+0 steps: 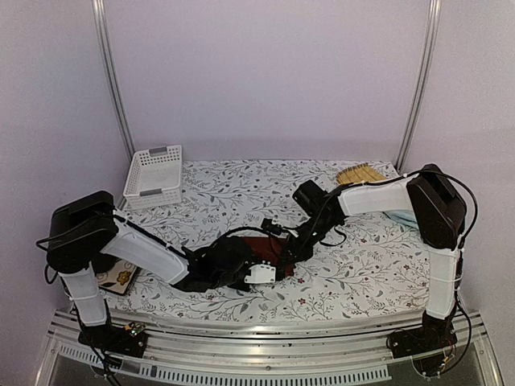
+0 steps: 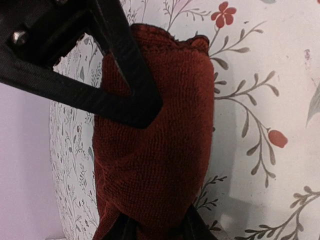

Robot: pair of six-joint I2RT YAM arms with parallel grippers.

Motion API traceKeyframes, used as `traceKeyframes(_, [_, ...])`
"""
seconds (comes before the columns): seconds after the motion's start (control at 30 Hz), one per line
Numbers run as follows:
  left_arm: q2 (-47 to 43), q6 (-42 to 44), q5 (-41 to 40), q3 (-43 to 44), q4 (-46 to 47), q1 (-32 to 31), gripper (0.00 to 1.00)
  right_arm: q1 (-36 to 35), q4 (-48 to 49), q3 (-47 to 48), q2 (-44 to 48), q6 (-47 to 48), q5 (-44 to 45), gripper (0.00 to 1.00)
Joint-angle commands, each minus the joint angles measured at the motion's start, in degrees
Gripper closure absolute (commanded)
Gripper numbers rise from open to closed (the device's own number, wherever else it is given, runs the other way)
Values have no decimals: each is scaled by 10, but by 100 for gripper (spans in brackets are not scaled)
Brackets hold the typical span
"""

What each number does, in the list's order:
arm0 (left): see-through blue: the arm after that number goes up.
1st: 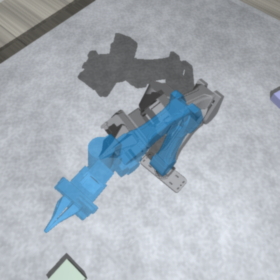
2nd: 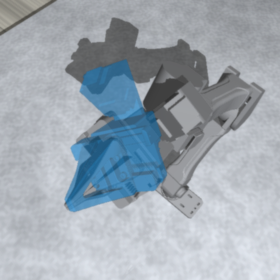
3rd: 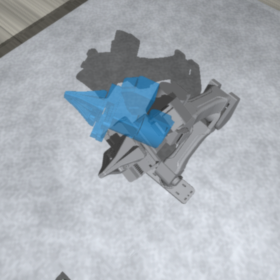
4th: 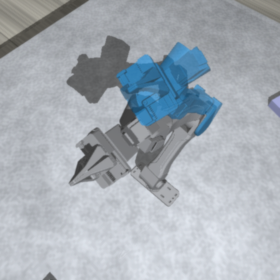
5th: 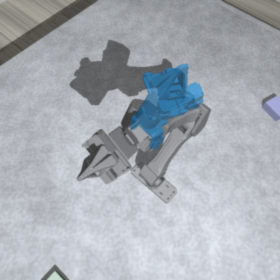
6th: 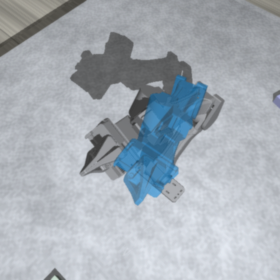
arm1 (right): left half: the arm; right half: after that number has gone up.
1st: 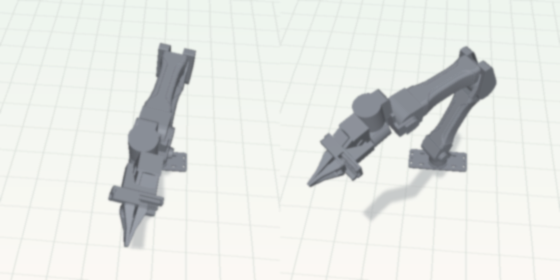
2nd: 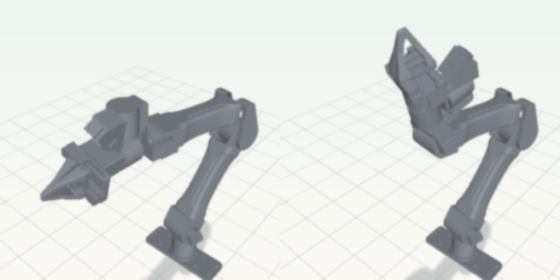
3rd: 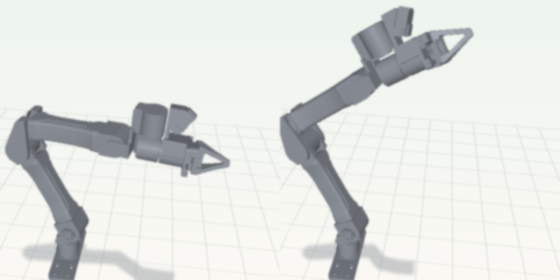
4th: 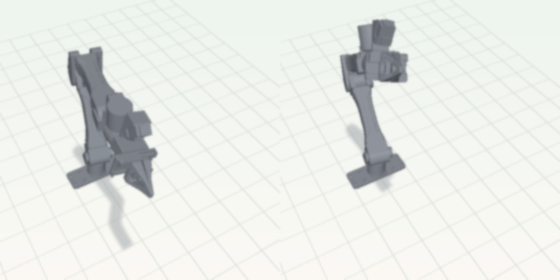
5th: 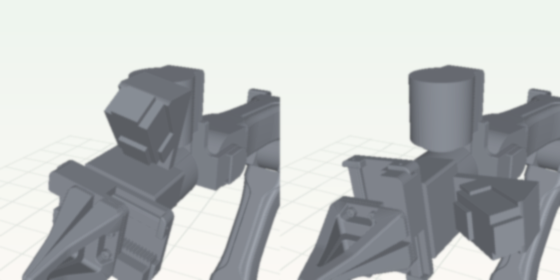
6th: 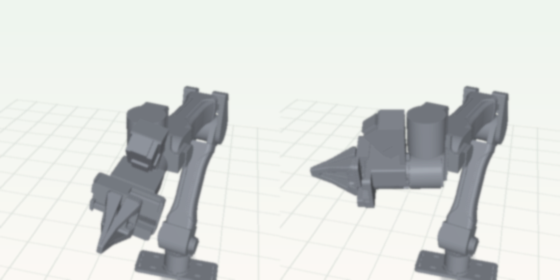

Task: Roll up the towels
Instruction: Roll the towel at the center of the board.

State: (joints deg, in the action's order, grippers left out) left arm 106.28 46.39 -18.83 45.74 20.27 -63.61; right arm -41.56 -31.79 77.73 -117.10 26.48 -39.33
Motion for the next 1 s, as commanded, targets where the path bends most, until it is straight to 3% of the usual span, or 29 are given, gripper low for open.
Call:
traceKeyframes(0.0, [26,-12,59,27,-55,9,78,-5,-6,12,-16,1,6,85])
traceKeyframes(0.17, [29,-26,93,41,-104,14,100,-5,-5,12,-9,3,9,75])
traceKeyframes(0.33, [22,-47,141,58,-170,22,100,-3,-2,8,9,0,35,57])
traceKeyframes(0.63, [6,-96,269,122,-319,53,100,23,51,-72,135,3,110,26])
traceKeyframes(0.83, [10,-116,340,155,-379,77,100,25,112,-162,219,24,147,15])
traceKeyframes(0.97, [27,-127,356,172,-403,87,100,28,152,-214,273,32,186,13])
